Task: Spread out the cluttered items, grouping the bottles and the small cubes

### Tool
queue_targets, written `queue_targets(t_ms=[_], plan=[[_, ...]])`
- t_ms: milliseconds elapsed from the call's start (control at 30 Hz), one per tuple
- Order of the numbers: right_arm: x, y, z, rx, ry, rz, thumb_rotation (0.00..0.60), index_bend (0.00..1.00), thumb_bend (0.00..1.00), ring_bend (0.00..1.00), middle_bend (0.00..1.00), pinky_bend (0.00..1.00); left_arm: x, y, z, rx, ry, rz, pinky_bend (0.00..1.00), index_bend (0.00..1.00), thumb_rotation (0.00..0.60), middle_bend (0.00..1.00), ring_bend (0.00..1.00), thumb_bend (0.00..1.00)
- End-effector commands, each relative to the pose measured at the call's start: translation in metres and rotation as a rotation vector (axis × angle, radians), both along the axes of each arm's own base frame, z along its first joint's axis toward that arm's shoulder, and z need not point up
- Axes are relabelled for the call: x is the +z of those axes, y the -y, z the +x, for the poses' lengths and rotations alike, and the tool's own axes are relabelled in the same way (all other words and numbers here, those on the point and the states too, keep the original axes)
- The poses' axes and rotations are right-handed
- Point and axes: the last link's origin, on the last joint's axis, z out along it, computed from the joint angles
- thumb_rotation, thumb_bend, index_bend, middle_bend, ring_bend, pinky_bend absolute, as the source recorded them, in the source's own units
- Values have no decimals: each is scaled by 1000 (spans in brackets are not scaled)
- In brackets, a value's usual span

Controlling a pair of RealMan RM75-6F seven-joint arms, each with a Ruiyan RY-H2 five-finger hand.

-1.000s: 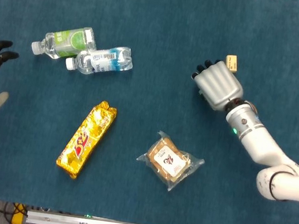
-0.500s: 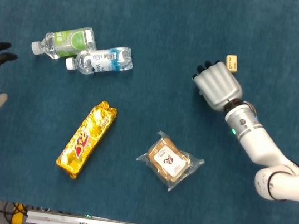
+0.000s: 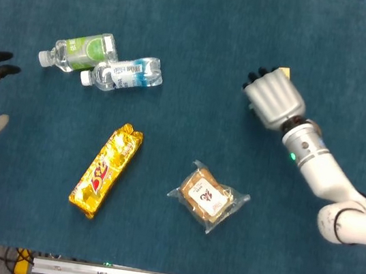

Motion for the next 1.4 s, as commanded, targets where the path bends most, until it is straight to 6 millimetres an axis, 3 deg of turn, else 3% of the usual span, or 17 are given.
queue_targets(t_ms=[33, 267, 567, 900, 1033, 1200, 1400], plan=[[16, 6, -4, -24, 20, -36, 600, 552, 197, 293, 362, 464, -1, 0, 1, -3, -3, -5, 217, 200, 600, 160, 46, 259], [37, 17, -30, -85, -19, -92, 600, 553, 197, 293, 362, 464, -5, -1, 1, 0, -4, -19, 217, 200, 600, 159, 46, 259], [35, 16, -42, -91, -68, -83, 600, 548, 197, 292, 362, 435, -9, -1, 1, 0, -6, -30, 217, 200, 600, 159, 46, 259], [32, 14, -47, -101, -104, -65, 600, 352, 197, 250, 304, 409, -11, -1, 2, -5, -4, -37, 217, 200, 600, 159, 46, 259], [35, 15, -47, -107, -95, -73, 600, 322, 197, 246, 295, 407, -11, -1, 2, -6, -8, -36, 217, 200, 600, 159, 46, 259], [46, 15, -48, -121, -64, -95, 600, 294, 197, 244, 286, 407, -8, -4, 2, -1, -11, -25, 217, 200, 600, 159, 46, 259], [87, 8, -58, -177, 31, -182, 600, 289, 198, 243, 285, 407, -1, -10, -1, 6, -15, 30, 217, 200, 600, 159, 46, 259]])
